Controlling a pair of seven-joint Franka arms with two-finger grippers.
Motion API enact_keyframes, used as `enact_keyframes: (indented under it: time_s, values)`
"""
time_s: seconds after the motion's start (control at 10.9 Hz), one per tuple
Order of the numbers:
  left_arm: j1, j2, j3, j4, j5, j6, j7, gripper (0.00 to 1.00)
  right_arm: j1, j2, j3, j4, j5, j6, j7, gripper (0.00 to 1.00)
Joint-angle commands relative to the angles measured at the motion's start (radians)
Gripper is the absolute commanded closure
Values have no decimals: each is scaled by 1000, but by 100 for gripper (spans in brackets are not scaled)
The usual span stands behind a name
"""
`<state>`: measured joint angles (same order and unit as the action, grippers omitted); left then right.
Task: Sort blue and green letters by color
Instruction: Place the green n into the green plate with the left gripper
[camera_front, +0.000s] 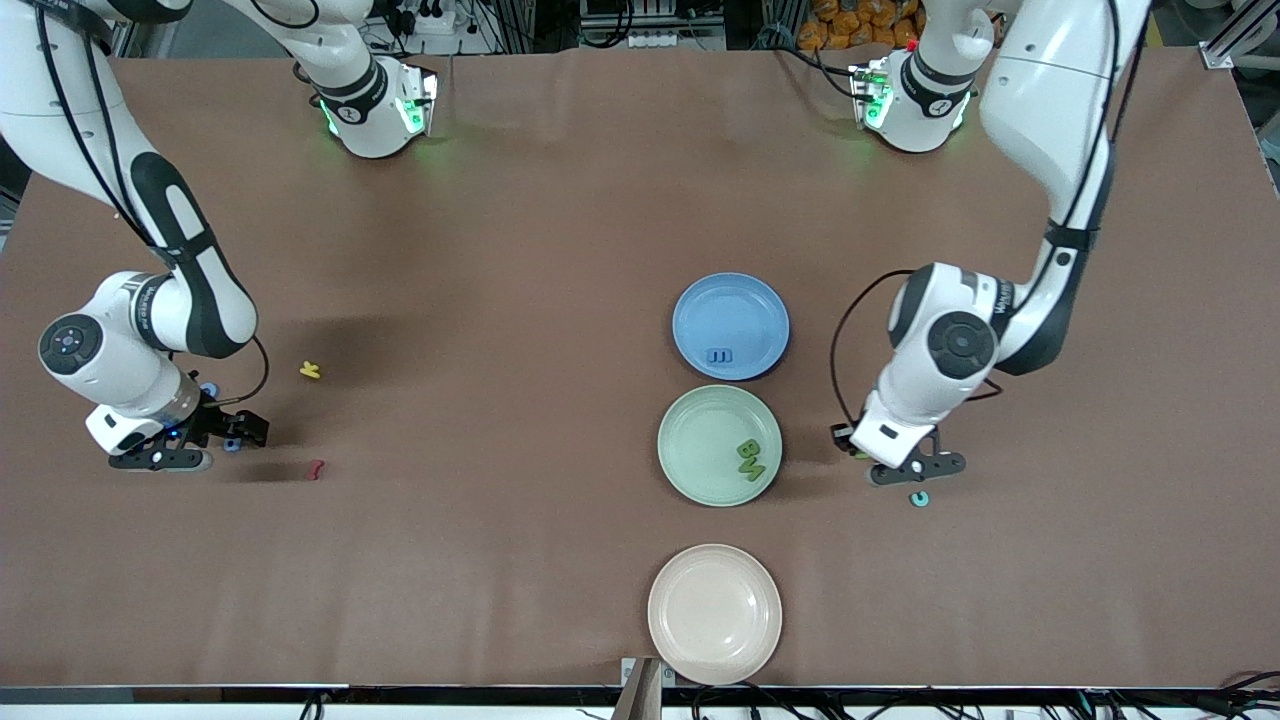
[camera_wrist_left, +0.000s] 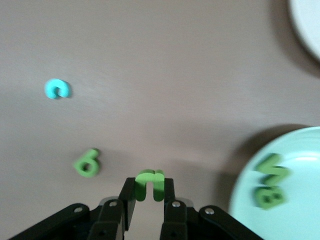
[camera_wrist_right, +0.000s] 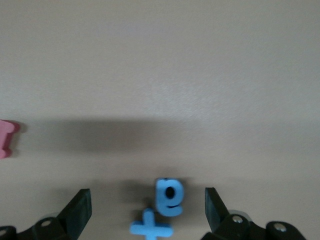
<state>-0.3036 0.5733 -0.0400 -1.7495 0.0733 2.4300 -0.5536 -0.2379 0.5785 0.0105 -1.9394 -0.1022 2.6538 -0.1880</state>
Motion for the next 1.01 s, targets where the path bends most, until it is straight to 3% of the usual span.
enact_keyframes:
  time_s: [0.0, 0.18, 0.37, 0.46, 0.55, 0.64, 0.92]
  values:
    - [-184, 40, 77, 94, -96, -32, -204, 91, -61, 40, 16, 46, -2, -2, -116, 0]
    - [-274, 77, 124, 136, -134, -35, -280, 91, -61, 52, 19, 37, 1, -8, -125, 0]
    - [-311, 123, 129, 186, -142, -35, -351, 91, -61, 61, 35, 37, 42, -17, -123, 0]
    - [-316, 134, 129, 195, -141, -35, -353, 78, -60, 76, 40, 37, 56, -17, -123, 0]
    - [-316, 132, 134, 196, -129, -35, -336, 25, -60, 86, 42, 37, 59, -17, -123, 0]
    - [-316, 131, 134, 194, -127, -35, -316, 0, -60, 87, 42, 37, 59, -17, -123, 0]
    - [-292, 117, 134, 186, -116, -52, -266, 0, -69, 83, 43, 40, 59, -20, -128, 0]
